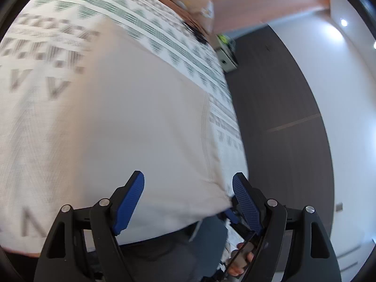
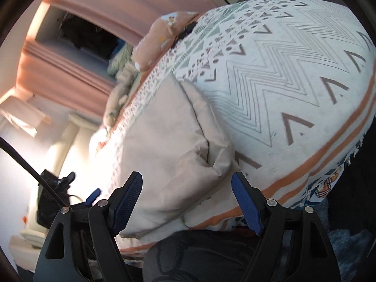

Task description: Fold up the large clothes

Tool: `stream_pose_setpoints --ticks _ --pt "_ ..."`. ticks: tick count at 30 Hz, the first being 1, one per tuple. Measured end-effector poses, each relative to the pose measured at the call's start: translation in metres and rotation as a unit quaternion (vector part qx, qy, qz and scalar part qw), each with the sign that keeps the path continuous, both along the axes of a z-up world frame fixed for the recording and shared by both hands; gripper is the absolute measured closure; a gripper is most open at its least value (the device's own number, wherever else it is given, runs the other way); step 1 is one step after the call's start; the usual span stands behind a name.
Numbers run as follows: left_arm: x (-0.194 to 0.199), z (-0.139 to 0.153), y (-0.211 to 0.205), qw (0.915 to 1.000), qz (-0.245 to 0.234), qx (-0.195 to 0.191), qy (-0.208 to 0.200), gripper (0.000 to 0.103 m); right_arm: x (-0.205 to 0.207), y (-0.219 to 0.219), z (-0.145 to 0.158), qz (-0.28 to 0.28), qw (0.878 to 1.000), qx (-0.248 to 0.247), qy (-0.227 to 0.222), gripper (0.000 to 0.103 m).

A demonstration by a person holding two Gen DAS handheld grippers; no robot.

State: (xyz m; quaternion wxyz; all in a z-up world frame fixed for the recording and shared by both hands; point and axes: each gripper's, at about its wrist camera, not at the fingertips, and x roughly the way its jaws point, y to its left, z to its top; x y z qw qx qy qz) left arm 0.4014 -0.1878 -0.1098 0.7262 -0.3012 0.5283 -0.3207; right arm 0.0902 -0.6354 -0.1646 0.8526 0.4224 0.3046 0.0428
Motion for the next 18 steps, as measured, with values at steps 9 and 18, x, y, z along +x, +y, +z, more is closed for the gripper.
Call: stream_pose_setpoints --ticks 9,18 --pt "-0.019 -0.032 0.063 0.9964 0.051 0.065 0.014 0.025 0.026 0.009 0.015 0.003 0.999 -0.049 -0.004 0.091" --pt "-0.039 -0.065 0.058 0.9957 0.036 0.075 0.04 0.025 0.035 0.004 -0.014 -0.022 0.999 -0.02 0.03 0.094"
